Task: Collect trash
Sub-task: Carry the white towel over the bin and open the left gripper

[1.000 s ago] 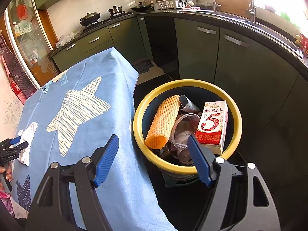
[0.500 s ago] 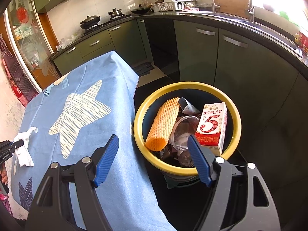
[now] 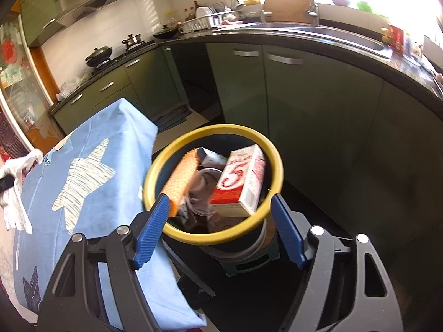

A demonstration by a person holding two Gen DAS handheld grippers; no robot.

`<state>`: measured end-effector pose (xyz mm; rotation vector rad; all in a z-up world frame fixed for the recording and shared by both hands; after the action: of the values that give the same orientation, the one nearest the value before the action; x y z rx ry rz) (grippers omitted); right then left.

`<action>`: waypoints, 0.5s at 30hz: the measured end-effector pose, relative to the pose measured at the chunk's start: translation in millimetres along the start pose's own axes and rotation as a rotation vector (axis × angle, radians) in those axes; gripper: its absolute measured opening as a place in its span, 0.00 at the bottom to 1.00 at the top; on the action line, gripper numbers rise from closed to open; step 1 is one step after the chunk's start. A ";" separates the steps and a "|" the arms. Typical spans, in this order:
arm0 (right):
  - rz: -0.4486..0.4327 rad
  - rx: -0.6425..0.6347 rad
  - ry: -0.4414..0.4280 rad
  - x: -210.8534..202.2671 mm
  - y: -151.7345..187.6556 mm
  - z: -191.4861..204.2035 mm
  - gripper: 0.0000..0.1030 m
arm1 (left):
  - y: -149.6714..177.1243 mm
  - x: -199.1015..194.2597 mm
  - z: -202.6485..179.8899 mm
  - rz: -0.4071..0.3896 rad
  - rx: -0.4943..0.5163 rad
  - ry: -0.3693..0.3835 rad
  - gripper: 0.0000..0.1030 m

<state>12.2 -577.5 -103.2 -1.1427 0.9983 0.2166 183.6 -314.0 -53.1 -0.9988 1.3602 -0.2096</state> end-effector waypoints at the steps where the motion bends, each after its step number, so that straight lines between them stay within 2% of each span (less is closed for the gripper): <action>1: 0.005 0.009 0.003 2.0 1.3 -5.7 0.69 | -13.1 14.9 -8.3 0.010 0.016 0.024 0.12; 8: 0.012 0.054 0.031 7.9 10.2 -37.8 0.69 | -75.3 117.0 -49.6 0.078 0.081 0.110 0.12; 15: 0.005 0.107 0.038 5.1 12.0 -61.9 0.72 | -102.4 215.5 -84.9 0.160 0.082 0.150 0.15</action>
<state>-26.2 -625.4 -118.5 -1.0495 1.0343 0.1445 207.3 -555.4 -125.8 -0.8144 1.5480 -0.2219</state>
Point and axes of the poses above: each gripper's, at about its wrist camera, not at the fingertips, and x roughly the way its jaws point, z to its left, y to its underside, the point moved 4 cm from there along x, roughly the way its jaws point, and after that the axes turned 11 degrees about y, right-handed, at the moved point
